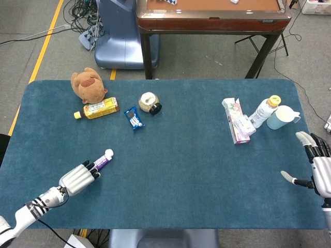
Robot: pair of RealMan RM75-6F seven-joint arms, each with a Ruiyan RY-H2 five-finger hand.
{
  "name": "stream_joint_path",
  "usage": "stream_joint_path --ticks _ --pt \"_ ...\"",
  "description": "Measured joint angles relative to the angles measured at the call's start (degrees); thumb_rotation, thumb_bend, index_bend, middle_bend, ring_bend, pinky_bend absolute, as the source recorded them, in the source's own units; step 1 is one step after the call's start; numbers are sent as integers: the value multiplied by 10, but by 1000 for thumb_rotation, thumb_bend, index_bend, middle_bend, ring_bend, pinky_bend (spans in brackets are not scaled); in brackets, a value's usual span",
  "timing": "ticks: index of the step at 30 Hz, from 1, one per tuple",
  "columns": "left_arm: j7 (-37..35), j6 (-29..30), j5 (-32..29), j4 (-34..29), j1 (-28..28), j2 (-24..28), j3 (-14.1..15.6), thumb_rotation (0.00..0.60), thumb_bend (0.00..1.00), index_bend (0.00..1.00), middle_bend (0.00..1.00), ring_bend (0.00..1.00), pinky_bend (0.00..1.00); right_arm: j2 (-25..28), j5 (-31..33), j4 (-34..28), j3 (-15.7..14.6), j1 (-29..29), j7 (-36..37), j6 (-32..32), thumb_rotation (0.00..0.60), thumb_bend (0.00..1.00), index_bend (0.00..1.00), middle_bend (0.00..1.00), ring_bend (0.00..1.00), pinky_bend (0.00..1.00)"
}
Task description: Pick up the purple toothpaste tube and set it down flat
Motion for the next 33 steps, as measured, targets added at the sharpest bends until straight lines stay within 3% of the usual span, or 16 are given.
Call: stream_joint_path --ticks 10,16,20,26,33 --pt "2 9 -40 23 10 8 -15 600 338 321 337 216 227 -3 -1 2 1 0 3 2 600 108 85 102 0 0" --pt "1 6 -105 3 24 11 -37 572 335 311 334 216 230 -5 -1 10 1 -1 11 2 600 108 85 102 0 0" --pt "-7 -9 -182 -33 34 10 -60 424 292 281 319 216 231 -6 -1 15 0 -2 17 3 600 109 85 102 0 0" --pt "27 -46 -288 -69 31 -1 -92 247 237 234 302 216 231 -6 -1 20 -1 -5 23 5 600 109 85 102 0 0" --pt "78 -83 -400 -84 13 -19 -118 134 219 200 284 215 231 -7 2 26 -2 -10 30 7 600 109 85 102 0 0"
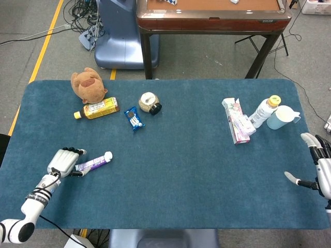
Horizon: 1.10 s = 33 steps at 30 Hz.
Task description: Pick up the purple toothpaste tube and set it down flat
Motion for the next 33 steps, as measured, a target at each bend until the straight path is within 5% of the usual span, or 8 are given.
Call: stream_joint_path --ticks 7,20,22,26,27,33 --pt "18 -13 -45 -13 -17 -25 -8 127 218 210 283 216 231 -1 1 3 -1 -2 2 0 600 109 85 102 0 0" --pt "-13 1 24 -64 -22 -24 12 128 218 240 286 216 231 -3 4 7 -1 -7 6 3 600 109 85 102 0 0" --pt "-14 6 32 -66 -22 -23 15 184 218 240 286 216 231 -3 5 7 -1 -7 7 2 600 109 85 102 0 0" --pt "-17 27 52 -58 -17 -28 19 544 218 239 286 216 231 -4 2 9 -1 -7 8 2 600 109 85 102 0 0" --pt "-17 32 56 -55 -16 -30 20 595 218 239 286 216 231 -4 2 9 -1 -6 9 2 600 109 85 102 0 0" --pt "-22 56 64 -31 -4 -49 24 600 219 249 306 217 231 -3 0 9 0 -6 10 2 600 109 85 102 0 0"
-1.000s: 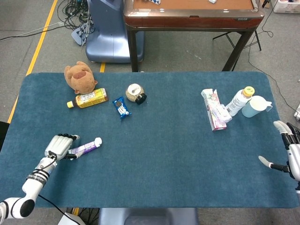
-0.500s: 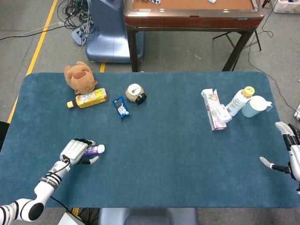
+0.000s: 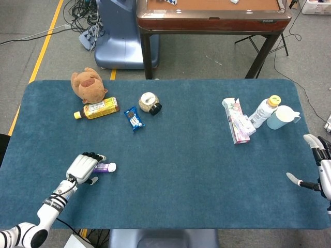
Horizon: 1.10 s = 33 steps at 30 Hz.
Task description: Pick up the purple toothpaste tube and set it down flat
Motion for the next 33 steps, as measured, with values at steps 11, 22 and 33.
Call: stream_joint_path --ticks 11,22,33 --pt "-7 15 -9 51 9 -36 -7 600 218 329 378 233 254 2 1 -2 -1 -6 1 5 600 109 85 102 0 0" --pt "-15 14 -10 80 9 -52 -11 600 227 367 423 252 257 3 2 -1 -1 -8 2 5 600 108 85 102 0 0" --pt "-40 13 5 106 10 -63 -12 600 295 450 510 314 275 3 2 -1 0 -7 2 3 600 108 85 102 0 0"
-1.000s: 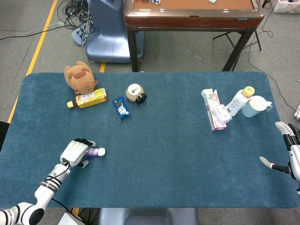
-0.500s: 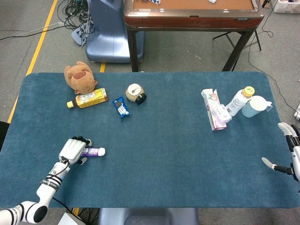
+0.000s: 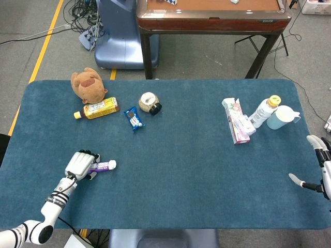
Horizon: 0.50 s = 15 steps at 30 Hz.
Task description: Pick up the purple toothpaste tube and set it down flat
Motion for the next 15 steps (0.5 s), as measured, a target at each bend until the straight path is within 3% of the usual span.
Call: stream_joint_path --ticks 8,15 --pt "-55 1 31 21 -3 1 -1 600 422 511 575 364 306 3 -10 -4 0 1 -5 2 600 108 85 102 0 0" --pt "-134 16 86 18 -7 22 -2 600 446 534 599 381 327 17 -46 -23 -1 12 -11 4 600 110 85 110 0 0"
